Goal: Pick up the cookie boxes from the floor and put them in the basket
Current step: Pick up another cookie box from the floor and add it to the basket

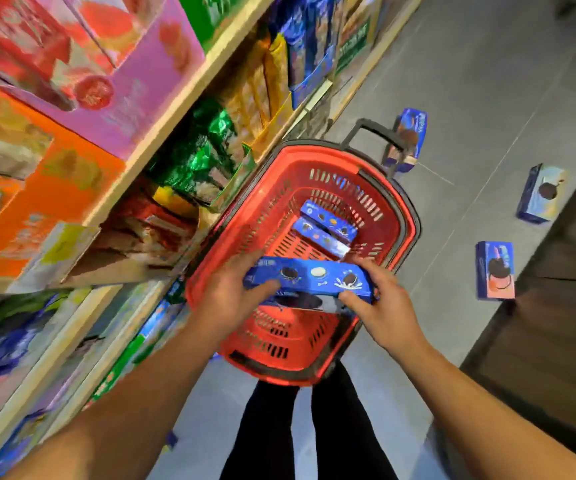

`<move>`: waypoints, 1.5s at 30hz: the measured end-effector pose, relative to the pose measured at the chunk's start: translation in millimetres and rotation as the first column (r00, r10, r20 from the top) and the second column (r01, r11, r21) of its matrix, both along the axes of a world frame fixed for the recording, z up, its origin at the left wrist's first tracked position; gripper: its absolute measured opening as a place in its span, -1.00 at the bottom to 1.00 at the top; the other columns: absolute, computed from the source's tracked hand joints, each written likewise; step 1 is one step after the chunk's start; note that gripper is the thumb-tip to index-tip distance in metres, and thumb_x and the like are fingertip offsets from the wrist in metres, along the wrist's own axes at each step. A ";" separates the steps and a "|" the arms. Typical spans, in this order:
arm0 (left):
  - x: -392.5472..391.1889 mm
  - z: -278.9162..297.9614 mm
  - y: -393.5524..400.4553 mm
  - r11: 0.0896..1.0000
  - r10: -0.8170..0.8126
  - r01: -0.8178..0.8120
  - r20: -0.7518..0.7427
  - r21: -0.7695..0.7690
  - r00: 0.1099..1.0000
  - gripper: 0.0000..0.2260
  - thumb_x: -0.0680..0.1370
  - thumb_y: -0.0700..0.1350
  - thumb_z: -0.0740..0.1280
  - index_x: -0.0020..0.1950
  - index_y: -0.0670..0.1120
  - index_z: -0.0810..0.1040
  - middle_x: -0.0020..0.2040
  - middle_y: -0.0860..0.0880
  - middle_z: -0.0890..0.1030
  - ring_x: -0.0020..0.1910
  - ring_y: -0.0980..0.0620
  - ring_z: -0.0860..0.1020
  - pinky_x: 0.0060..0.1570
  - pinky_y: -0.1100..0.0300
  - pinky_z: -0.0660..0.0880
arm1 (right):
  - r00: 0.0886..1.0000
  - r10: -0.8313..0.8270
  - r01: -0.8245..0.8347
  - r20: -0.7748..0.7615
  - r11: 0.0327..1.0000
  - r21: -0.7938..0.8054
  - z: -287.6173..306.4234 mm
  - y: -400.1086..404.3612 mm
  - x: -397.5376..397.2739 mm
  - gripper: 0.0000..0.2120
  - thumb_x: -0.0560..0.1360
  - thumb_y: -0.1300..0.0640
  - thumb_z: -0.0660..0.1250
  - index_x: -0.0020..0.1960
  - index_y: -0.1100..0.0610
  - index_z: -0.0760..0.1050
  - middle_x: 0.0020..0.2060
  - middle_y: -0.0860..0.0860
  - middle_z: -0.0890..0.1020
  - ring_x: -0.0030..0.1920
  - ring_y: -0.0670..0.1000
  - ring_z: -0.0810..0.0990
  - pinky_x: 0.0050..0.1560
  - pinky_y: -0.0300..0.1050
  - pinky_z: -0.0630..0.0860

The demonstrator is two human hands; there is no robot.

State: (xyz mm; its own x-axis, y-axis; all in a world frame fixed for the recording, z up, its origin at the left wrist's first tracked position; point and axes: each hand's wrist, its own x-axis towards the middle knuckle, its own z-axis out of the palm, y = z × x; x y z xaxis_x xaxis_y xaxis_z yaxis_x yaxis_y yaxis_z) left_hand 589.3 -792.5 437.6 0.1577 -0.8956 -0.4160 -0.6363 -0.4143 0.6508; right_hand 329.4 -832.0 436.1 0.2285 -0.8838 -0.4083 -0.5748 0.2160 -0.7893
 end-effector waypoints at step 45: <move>-6.8 -352.9 -56.7 0.988 -0.147 0.147 0.003 -0.045 0.989 -0.44 0.44 0.01 0.33 0.40 -0.16 0.40 0.34 -0.14 0.48 0.33 -0.09 0.44 0.34 0.10 0.32 | 0.868 -0.084 0.151 -0.490 0.984 0.099 -319.9 -22.5 79.3 -0.33 0.42 0.03 0.45 0.43 0.20 0.30 0.39 0.21 0.33 0.30 0.28 0.40 0.32 0.03 0.34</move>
State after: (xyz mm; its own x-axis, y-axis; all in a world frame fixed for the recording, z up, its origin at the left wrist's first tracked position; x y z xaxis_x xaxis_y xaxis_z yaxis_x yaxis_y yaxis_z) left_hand 582.4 -849.2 84.8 0.0223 -0.9268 -0.3748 -0.6879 -0.2863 0.6670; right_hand 408.6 -854.5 116.2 -0.1289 -0.8233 -0.5528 -0.8399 0.3870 -0.3805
